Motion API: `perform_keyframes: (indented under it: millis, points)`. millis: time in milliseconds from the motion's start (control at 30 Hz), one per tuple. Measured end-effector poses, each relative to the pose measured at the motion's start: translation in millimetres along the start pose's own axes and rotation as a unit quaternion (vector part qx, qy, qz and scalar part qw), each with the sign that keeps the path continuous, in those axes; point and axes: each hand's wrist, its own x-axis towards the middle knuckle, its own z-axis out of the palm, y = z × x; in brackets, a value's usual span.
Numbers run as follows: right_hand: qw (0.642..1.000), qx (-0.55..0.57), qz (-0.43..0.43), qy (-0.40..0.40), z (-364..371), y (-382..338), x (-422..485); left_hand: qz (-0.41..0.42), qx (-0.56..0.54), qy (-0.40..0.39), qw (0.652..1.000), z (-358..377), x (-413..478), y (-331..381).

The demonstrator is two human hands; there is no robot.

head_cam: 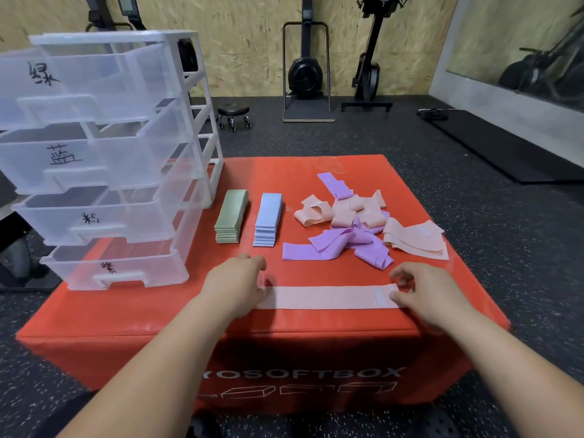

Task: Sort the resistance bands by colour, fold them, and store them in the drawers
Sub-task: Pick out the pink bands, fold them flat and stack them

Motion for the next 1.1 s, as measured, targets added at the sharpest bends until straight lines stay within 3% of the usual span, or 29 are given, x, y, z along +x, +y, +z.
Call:
perform_keyframes:
  millis: [300, 467, 567, 700, 833, 967, 1033, 1100]
  points:
    - [0.995, -0.083, 0.019, 0.059, -17.9, 13.4, 36.9, 0.068, -0.067, 0.034, 0.995, 1.2, 23.5, 40.4]
    - [0.972, -0.185, 0.139, 0.032, -22.7, 30.8, 55.7, 0.107, -0.094, 0.039, 0.989, 9.4, 41.5, 67.5]
    - [0.965, -0.181, 0.188, -0.014, -22.2, 39.5, 62.5, 0.120, -0.093, 0.039, 0.988, 14.8, 50.9, 78.3]
    - [0.979, -0.146, 0.102, 0.096, -27.5, 32.3, 70.0, 0.124, -0.094, 0.038, 0.987, 19.0, 61.2, 85.8]
    - [0.978, 0.060, -0.012, 0.201, -37.5, 5.7, 70.0, 0.118, -0.110, 0.044, 0.986, 18.1, 67.2, 89.9]
    - [0.935, 0.281, -0.091, 0.197, -51.1, -28.6, 67.5, 0.111, -0.140, 0.063, 0.982, 15.1, 67.3, 92.6]
    - [0.936, 0.275, -0.114, 0.186, -53.4, -34.8, 69.3, 0.110, -0.155, 0.074, 0.979, 13.9, 66.7, 92.4]
    - [0.960, 0.187, -0.100, 0.181, -50.8, -31.7, 72.2, 0.111, -0.165, 0.077, 0.977, 12.4, 64.7, 91.0]
